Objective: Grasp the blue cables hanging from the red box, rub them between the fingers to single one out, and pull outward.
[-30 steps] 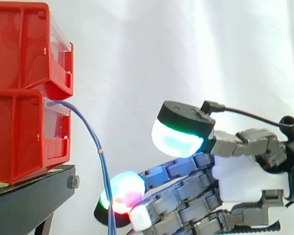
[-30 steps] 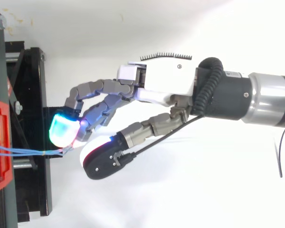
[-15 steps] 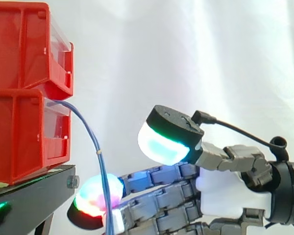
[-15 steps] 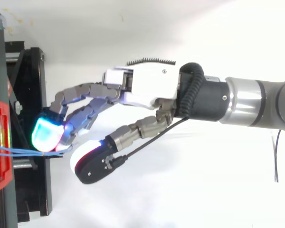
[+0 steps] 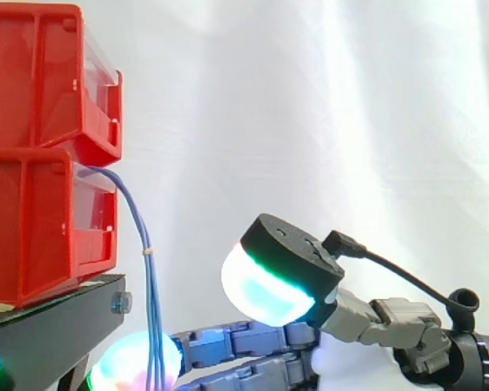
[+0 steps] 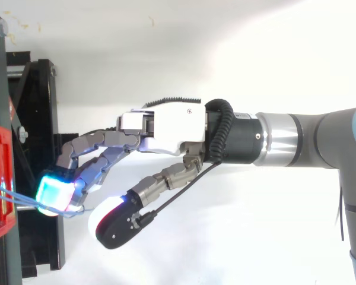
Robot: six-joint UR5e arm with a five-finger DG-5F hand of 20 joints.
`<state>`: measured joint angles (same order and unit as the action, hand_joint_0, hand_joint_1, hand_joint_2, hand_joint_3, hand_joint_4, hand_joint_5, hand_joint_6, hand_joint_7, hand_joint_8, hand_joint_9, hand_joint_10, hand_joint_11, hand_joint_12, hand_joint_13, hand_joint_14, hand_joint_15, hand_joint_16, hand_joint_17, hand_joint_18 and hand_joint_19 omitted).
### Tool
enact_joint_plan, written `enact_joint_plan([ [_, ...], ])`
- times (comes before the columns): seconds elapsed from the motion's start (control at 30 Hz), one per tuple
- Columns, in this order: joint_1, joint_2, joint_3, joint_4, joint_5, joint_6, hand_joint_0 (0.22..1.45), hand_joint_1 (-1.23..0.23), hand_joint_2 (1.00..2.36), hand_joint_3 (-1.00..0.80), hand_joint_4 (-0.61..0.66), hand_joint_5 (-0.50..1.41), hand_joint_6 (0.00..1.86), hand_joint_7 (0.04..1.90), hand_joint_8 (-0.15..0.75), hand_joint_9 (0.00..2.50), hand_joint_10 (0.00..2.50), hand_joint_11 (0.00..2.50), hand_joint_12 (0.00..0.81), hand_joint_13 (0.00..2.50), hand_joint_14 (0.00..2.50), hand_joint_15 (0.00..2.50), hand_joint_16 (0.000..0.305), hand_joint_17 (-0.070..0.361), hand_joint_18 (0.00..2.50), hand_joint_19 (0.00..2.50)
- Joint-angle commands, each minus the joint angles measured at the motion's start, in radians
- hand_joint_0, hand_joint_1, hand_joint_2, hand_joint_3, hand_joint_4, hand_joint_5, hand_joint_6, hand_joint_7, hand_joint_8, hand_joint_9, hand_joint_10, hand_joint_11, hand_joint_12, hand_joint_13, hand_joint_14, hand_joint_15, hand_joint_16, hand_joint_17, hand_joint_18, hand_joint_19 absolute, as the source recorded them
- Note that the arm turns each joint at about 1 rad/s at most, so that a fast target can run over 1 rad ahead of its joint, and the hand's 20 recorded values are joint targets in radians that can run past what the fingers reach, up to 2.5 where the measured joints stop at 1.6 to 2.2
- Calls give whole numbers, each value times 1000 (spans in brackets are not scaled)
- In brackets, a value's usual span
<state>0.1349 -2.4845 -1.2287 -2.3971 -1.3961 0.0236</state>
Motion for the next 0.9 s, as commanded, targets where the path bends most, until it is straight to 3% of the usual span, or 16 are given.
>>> enact_joint_plan([
  [0.0, 3, -2, 0, 23, 0, -4, 557, -697, 1002, -464, 357, -122, 503, 967, 262, 686, 11, 446, 368, 603, 12, 412, 50, 113, 545, 690],
  [0.33, 6, -4, -2, 52, -1, -36, 567, -691, 1003, -450, 353, -123, 503, 926, 256, 678, 9, 400, 365, 606, 12, 406, 49, 111, 552, 689],
  [0.6, 0, -42, -2, 76, -3, -28, 559, -678, 1003, -450, 331, -135, 503, 850, 253, 677, 9, 364, 366, 612, 12, 407, 50, 112, 550, 689],
  [0.87, -6, -44, -2, 93, -3, -27, 554, -666, 1004, -452, 315, -144, 502, 800, 253, 672, 7, 305, 363, 657, 14, 396, 50, 112, 592, 681],
])
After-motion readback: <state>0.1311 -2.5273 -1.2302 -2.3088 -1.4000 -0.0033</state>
